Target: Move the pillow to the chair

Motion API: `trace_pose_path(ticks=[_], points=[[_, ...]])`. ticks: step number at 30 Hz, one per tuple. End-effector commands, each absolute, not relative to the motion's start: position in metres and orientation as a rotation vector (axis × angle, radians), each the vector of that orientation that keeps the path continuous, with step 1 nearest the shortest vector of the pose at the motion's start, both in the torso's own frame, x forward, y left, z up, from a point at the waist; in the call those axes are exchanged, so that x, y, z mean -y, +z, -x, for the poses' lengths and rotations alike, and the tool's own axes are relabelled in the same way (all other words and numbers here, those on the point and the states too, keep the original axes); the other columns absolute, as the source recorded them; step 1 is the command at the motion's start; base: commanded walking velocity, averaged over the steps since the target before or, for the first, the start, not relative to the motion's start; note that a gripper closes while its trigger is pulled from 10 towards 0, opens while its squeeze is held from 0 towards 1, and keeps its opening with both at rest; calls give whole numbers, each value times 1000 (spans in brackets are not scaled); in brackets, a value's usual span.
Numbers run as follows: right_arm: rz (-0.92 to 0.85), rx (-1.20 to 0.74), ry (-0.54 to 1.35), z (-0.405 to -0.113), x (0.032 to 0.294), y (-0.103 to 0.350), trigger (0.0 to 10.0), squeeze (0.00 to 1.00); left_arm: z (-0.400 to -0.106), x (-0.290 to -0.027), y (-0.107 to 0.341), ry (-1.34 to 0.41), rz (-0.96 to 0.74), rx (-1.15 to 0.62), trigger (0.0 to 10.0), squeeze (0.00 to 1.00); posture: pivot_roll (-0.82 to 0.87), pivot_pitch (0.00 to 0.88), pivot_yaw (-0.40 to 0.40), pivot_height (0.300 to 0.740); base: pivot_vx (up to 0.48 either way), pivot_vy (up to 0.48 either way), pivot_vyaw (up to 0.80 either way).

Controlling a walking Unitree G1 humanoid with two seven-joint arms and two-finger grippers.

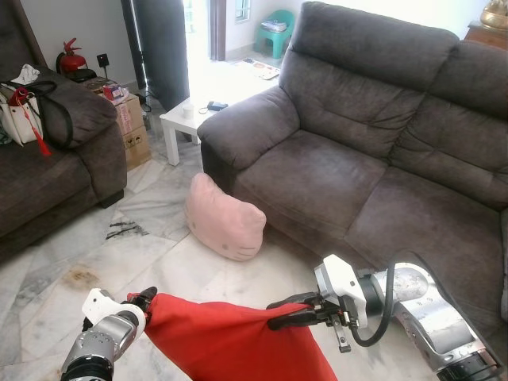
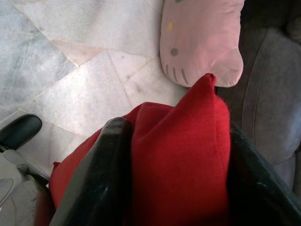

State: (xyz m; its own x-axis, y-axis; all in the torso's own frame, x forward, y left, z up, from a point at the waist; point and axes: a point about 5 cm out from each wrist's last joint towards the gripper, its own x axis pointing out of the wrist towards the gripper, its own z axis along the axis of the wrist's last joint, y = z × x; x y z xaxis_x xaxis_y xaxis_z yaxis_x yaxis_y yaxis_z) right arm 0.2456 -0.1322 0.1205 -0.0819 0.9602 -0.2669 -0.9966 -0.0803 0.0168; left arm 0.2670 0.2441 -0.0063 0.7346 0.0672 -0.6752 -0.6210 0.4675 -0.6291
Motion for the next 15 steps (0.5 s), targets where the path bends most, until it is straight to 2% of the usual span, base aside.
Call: trace_pose_path(ticks=[1,15], points=[[244,-106,1660,-249,128,139,10000,0,-261,-244,-12,449,957,-672,0,0,77,0,-75,740,0,0,0],[253,-114,1661,-249,127,137,10000,0,-259,-242,-14,421,901,-688,0,0,81,0,-76,740,0,0,0]])
